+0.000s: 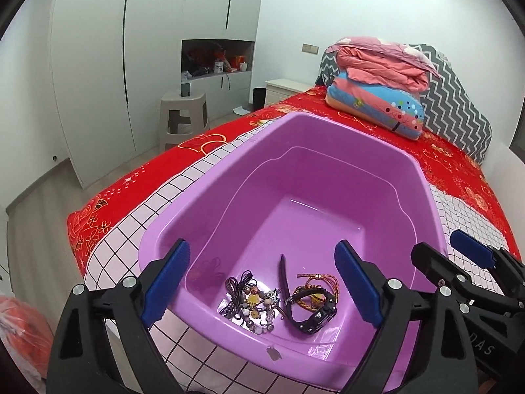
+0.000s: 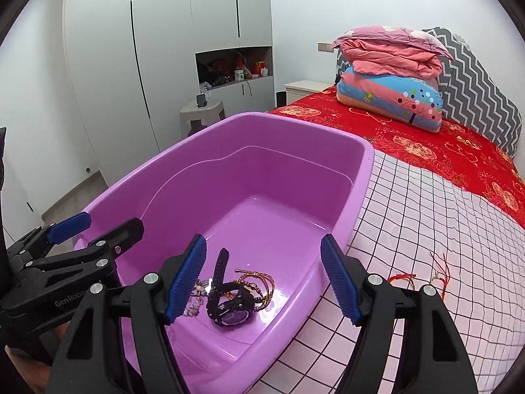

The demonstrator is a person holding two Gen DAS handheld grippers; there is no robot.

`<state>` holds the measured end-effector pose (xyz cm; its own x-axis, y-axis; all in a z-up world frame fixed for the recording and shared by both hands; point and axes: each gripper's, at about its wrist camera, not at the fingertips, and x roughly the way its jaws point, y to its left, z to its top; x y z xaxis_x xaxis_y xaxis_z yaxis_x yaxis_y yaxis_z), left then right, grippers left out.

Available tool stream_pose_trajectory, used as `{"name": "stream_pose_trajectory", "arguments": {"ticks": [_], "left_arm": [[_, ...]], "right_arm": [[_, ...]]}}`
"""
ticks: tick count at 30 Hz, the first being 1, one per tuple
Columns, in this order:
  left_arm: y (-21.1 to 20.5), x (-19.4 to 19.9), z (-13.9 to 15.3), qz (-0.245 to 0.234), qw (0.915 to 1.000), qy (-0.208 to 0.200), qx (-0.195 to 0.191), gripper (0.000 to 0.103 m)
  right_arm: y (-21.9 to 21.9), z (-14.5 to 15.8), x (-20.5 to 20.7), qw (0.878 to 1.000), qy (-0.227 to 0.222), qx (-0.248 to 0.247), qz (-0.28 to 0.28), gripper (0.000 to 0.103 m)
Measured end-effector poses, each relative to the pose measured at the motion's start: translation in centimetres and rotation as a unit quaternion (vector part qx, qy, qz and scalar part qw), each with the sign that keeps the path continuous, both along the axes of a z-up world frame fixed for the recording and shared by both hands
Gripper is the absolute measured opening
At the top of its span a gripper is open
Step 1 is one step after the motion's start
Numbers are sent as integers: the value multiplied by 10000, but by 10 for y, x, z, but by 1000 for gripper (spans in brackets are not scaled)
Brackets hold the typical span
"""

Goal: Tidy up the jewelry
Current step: 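Open both tools to drop watch and beaded bracelet into the basin, then withdraw both tools from the basin back over the red string bracelets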

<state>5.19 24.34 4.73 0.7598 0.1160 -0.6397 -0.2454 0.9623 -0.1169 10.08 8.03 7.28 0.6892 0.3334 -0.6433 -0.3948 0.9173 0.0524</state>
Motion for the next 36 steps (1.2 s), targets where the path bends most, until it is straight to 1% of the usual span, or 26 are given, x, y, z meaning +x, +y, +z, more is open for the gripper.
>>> {"name": "stream_pose_trajectory", "arguments": {"ticks": [10, 14, 18, 24, 36], "left_arm": [[-6, -6, 7, -3, 10000, -61, 40, 89], [-8, -9, 9, 16, 9999, -87, 60, 95], [-11, -13, 11, 7, 9999, -108, 56, 96], [-16, -16, 14, -1, 9999, -107, 90, 97], [-43, -32, 23, -150, 9996, -150, 198, 97]], "right_arm": [[-6, 2, -5, 10000, -26, 61, -28, 69], [-10, 4, -10, 9999, -49, 93, -49, 69], [-16, 5, -15, 9999, -62, 136, -88, 69], [-26, 8, -24, 9997, -110, 173, -136, 69], [-56, 7, -47, 9989, -112, 317, -325, 69]]}}
